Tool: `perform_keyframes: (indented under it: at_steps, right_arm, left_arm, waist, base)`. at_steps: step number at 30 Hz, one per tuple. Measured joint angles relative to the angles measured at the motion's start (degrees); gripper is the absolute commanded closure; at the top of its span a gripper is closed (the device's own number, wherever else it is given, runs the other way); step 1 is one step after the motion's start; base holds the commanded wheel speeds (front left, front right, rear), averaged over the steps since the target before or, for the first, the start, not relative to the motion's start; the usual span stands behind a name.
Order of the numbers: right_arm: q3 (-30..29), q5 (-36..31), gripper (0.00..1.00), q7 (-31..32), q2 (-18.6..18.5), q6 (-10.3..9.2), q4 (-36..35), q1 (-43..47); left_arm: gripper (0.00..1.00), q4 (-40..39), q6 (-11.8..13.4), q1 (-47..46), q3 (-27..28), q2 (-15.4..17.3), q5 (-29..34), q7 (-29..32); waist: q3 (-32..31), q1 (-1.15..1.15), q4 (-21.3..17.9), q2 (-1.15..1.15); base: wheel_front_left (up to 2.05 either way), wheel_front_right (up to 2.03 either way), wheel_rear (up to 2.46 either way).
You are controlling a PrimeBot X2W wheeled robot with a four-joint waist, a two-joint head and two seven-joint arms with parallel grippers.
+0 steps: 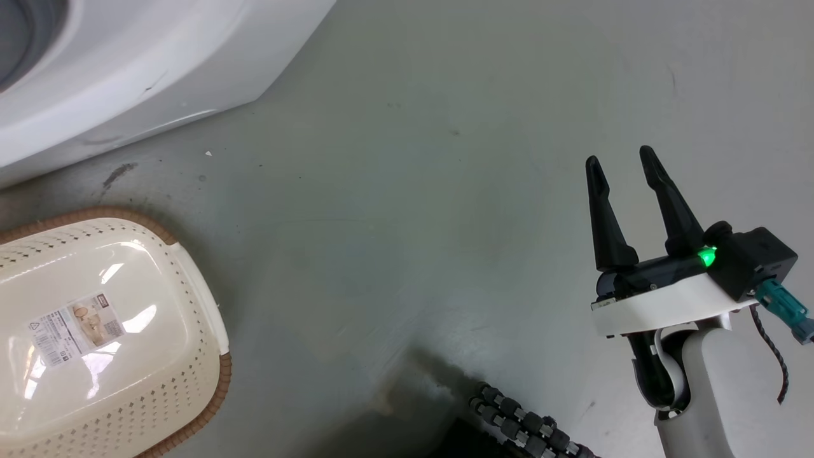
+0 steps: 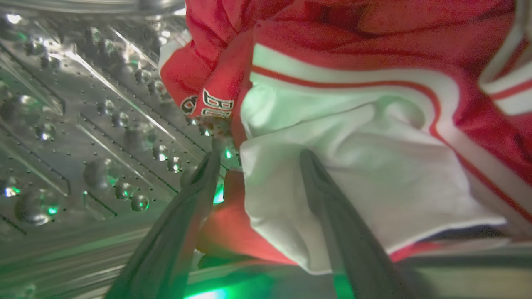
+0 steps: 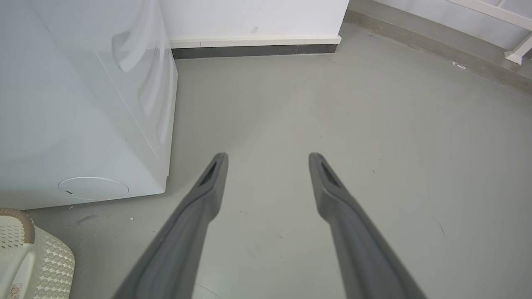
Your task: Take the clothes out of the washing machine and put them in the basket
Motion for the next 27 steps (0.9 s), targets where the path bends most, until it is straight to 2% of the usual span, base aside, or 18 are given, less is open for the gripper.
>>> perform_keyframes:
  at_steps: [3,4,5,6,10,13,18,23,27]
  right_arm:
    - [0.0,0.31,0.0,0.0,0.0,0.0,0.0,-0.12]
    - [-0.01,0.42,0.0,0.0,0.0,0.0,-0.01,-0.12]
    - [-0.01,0.63,0.0,0.0,0.0,0.0,-0.01,-0.13]
    - [-0.01,0.74,0.0,0.0,0.0,0.0,-0.01,-0.13]
    - [0.07,0.9,0.0,-0.01,0.0,0.0,0.11,-0.24]
    - [-0.18,1.03,0.0,-0.01,0.0,0.0,0.29,-0.26]
    - [-1.1,0.2,0.0,-0.01,0.01,0.0,0.55,-0.21]
    - [-2.92,-1.24,0.0,-0.01,0.01,0.0,0.47,0.39]
    - [-3.85,-2.0,0.0,-0.01,0.02,0.0,0.05,1.53]
  left_arm:
    - [0.0,-2.24,1.14,1.35,0.88,0.13,-0.58,3.77]
    - [0.43,-3.01,1.71,2.03,1.23,0.09,-0.7,4.66]
    - [0.91,-3.68,2.11,2.57,1.49,0.07,-1.0,5.45]
    - [1.0,-4.6,2.57,3.11,1.72,0.08,-1.09,5.84]
    - [1.0,-7.61,4.27,5.67,2.36,0.51,-0.97,4.85]
    - [1.0,-9.07,6.23,7.58,3.2,0.65,-0.77,1.25]
    - [1.0,-8.27,8.59,9.84,3.93,0.1,-1.08,-8.55]
    - [1.0,-4.75,10.59,11.6,4.98,-2.87,-3.35,-20.09]
    - [1.0,-1.33,11.23,13.61,5.21,-5.75,-5.15,-28.53]
  waist:
    - [0.47,0.0,-0.35,0.0]
    - [0.54,0.0,-0.39,0.0]
    - [0.58,0.0,-0.43,0.0]
    - [0.6,0.0,-0.47,0.0]
    - [0.2,0.0,-0.8,0.0]
    - [-0.59,0.0,-0.91,0.0]
    - [-2.59,0.0,-0.33,0.0]
    - [-5.53,0.0,0.68,0.0]
    - [-8.46,-0.01,1.84,0.0]
  base:
    - [0.0,0.0,0.0]
    - [0.0,0.0,0.0]
    - [0.0,0.0,0.0]
    - [0.0,0.0,0.0]
    - [0.0,0.0,0.0]
    - [0.0,0.0,0.0]
    - [0.0,0.0,0.0]
    - [0.0,0.0,0.0]
    - [0.0,0.0,0.0]
